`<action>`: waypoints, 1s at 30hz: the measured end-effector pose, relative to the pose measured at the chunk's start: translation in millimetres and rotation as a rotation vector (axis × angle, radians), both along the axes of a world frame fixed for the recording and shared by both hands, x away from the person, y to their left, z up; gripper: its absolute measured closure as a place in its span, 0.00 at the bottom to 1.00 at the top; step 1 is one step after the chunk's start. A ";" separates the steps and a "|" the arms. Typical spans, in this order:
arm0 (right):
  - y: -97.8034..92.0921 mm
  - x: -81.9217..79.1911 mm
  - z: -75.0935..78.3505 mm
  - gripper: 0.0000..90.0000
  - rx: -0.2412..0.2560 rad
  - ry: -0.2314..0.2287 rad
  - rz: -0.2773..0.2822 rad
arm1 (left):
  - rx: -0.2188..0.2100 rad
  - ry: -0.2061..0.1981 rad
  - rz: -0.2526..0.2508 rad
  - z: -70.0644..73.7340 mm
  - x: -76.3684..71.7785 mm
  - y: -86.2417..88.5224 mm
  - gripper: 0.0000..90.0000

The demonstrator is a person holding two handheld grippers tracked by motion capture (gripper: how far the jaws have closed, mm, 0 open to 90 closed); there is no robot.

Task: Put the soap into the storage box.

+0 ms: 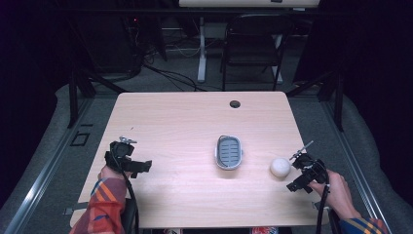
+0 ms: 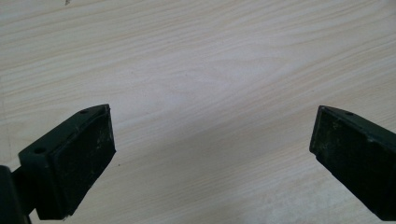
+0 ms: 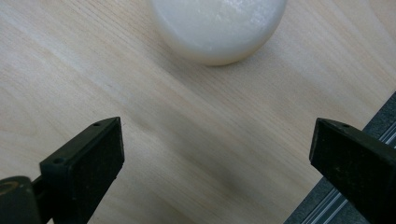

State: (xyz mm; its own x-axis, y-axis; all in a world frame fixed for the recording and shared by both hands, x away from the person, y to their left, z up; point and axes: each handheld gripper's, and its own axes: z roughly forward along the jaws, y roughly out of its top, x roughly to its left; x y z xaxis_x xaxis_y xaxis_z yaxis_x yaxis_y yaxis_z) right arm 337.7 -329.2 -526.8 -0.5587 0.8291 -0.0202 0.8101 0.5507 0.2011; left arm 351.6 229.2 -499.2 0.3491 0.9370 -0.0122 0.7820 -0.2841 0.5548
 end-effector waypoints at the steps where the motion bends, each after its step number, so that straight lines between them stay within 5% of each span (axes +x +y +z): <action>1: 0.0 0.0 0.0 0.03 0.000 0.000 0.000 | 0.000 0.000 0.000 0.0 0.0 0.0 0.00; 2: -0.3 3.1 3.0 0.03 -0.043 0.036 0.040 | -0.003 -0.003 0.005 0.2 -0.1 0.2 0.00; 5: 1.6 1.3 -1.3 0.03 -0.012 0.013 0.009 | -0.002 -0.005 0.006 0.6 -1.1 -0.1 0.00; 9: 2.5 2.8 1.2 0.03 -0.048 0.043 0.040 | -0.001 -0.008 -0.001 0.7 -1.3 1.1 0.00; 10: 3.7 0.2 -3.5 0.03 -0.001 0.008 0.001 | -0.006 -0.009 0.004 0.7 -1.4 0.8 0.00; 12: 3.9 3.7 -1.3 0.03 -0.052 0.046 0.040 | -0.004 -0.006 0.001 0.4 -0.8 0.9 0.00; 15: 5.2 3.1 -4.8 0.03 -0.029 0.024 0.020 | -0.006 -0.005 -0.001 0.3 -0.4 0.8 0.00; 21: 9.6 3.3 0.5 0.01 -0.058 0.044 0.064 | -0.005 -0.013 -0.004 0.8 -2.0 0.7 0.00; 22: 13.4 0.1 1.8 0.01 -0.011 -0.002 0.063 | -0.006 -0.011 -0.007 0.8 -1.7 0.7 0.00; 25: 15.6 2.4 7.6 0.00 -0.017 0.002 0.104 | -0.011 -0.004 -0.006 0.2 -0.6 0.7 0.00; 26: 17.4 2.0 6.1 0.00 0.043 -0.020 0.079 | -0.010 -0.001 -0.010 -0.1 0.0 0.8 0.00; 30: 18.5 7.7 8.4 0.00 0.046 -0.026 0.100 | -0.017 0.008 -0.019 -1.2 1.5 0.3 0.00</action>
